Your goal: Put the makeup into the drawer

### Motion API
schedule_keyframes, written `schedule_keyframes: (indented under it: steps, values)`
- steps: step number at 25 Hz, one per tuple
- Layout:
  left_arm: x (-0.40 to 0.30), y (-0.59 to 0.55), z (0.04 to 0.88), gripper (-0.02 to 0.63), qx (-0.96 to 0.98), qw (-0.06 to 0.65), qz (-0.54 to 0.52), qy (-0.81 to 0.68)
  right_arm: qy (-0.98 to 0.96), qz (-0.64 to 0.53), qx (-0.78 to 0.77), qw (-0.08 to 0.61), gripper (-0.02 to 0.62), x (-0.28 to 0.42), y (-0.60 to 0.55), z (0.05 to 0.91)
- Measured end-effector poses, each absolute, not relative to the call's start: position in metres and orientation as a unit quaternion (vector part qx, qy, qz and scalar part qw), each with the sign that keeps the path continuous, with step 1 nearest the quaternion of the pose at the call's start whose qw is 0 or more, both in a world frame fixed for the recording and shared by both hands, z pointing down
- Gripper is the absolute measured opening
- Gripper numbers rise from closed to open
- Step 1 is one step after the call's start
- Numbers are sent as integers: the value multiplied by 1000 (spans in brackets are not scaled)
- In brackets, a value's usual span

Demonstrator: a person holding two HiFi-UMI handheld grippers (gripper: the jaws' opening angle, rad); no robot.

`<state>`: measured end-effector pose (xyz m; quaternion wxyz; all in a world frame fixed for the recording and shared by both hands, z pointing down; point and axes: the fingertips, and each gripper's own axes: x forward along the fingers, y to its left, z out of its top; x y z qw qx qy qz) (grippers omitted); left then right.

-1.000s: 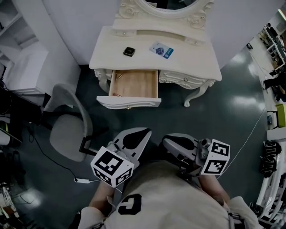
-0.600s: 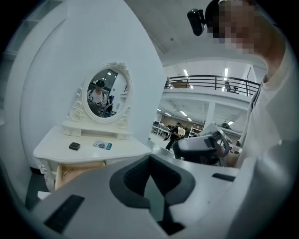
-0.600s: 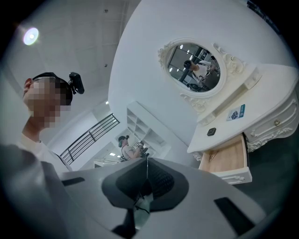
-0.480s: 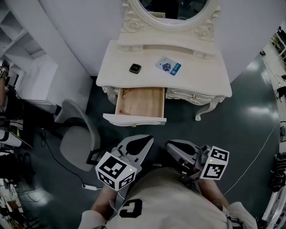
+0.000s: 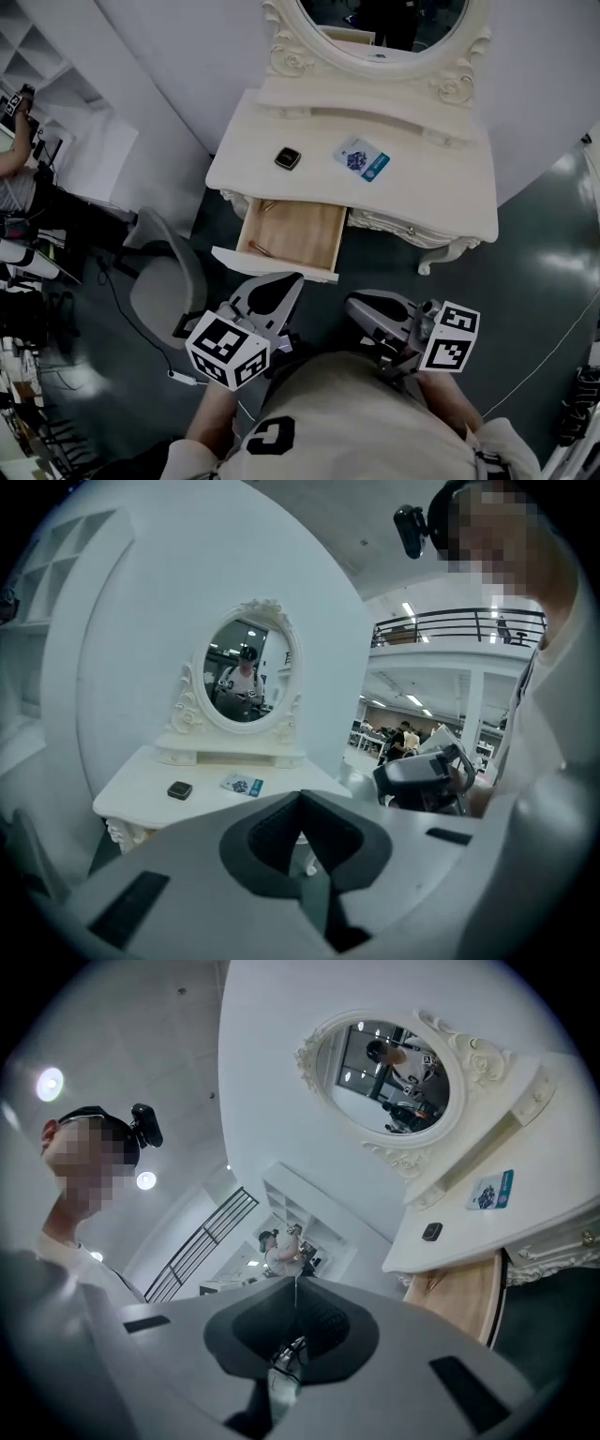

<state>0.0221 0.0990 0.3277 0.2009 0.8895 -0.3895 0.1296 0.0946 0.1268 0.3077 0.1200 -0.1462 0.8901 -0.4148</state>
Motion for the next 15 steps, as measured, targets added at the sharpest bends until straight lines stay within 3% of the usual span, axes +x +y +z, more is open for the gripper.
schedule_keyframes:
  steps: [15]
  values:
    - [4, 36, 328, 54, 855, 199, 140, -459, 888, -434, -106, 107, 28, 106, 80, 322]
